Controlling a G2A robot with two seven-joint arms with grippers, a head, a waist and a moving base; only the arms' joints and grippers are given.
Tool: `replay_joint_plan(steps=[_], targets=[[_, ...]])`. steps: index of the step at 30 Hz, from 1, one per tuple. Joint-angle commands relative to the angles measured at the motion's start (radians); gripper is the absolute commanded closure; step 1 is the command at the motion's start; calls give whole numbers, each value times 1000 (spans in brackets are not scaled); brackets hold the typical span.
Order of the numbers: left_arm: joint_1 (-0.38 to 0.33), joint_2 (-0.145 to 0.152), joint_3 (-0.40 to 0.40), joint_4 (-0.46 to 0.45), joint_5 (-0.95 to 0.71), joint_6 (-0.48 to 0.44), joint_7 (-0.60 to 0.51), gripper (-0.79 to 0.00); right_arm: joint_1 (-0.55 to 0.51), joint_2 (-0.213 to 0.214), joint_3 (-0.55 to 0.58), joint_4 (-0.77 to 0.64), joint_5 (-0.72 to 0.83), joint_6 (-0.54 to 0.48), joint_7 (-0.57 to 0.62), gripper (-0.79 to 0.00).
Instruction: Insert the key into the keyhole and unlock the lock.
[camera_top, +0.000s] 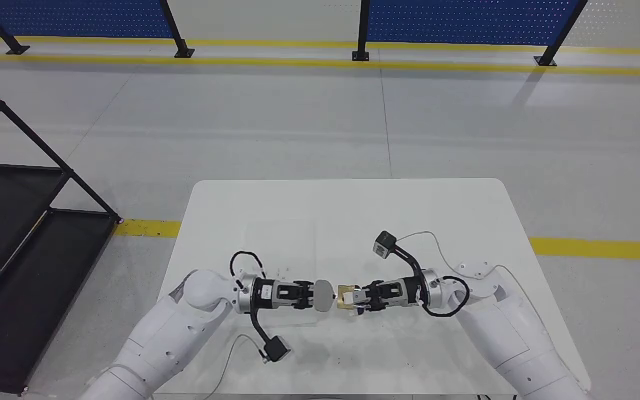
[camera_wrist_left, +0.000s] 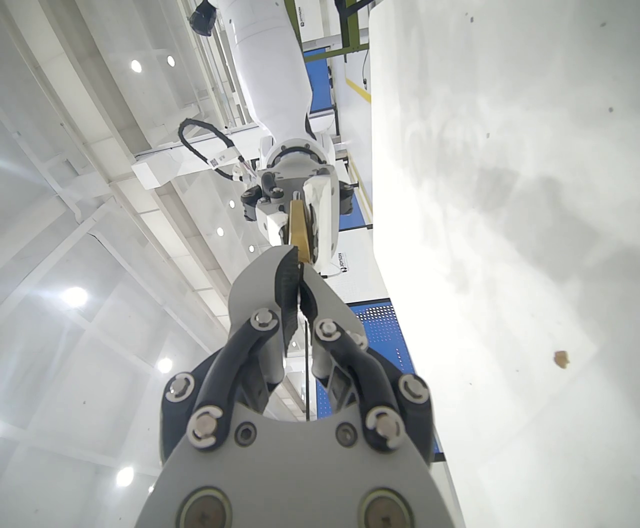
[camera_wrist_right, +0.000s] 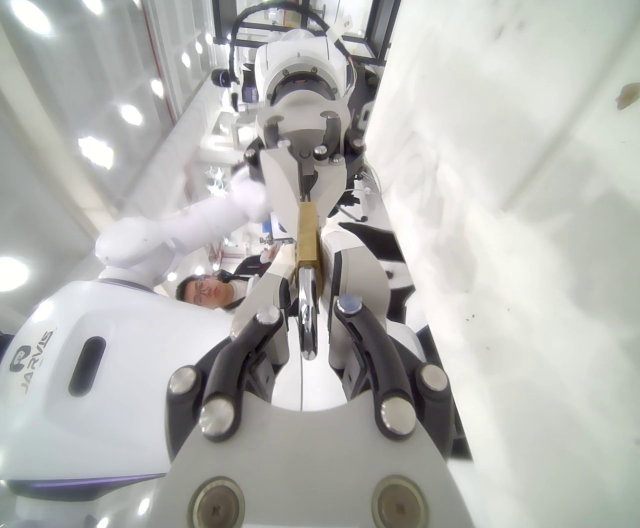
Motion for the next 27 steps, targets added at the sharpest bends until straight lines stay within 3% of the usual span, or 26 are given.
replay_joint_plan(steps=[1,11,12,14,15,21,27], targets=[[-2,0,4,-1,1,-1,-2,0,1,0,-2,0,-2,0,0,0],[-9,0,13,-2,5,-4,-15,0,3,1,-8,2,3,-5,-4,0],[-9,0,14,-2,6,-4,-17,-228,3,1,-8,2,4,-6,-4,0],[-9,1,15,-2,9,-6,-20,-388,3,2,-9,2,6,-4,-4,0],[-9,1,15,-3,11,-7,-22,-785,3,2,-9,3,6,-5,-5,0],[5,5,-2,-12,-13,-8,-41,-785,2,4,-6,8,10,-13,-10,0],[29,17,-54,-15,-171,-122,8,-785,-2,7,0,10,9,-20,-20,0]])
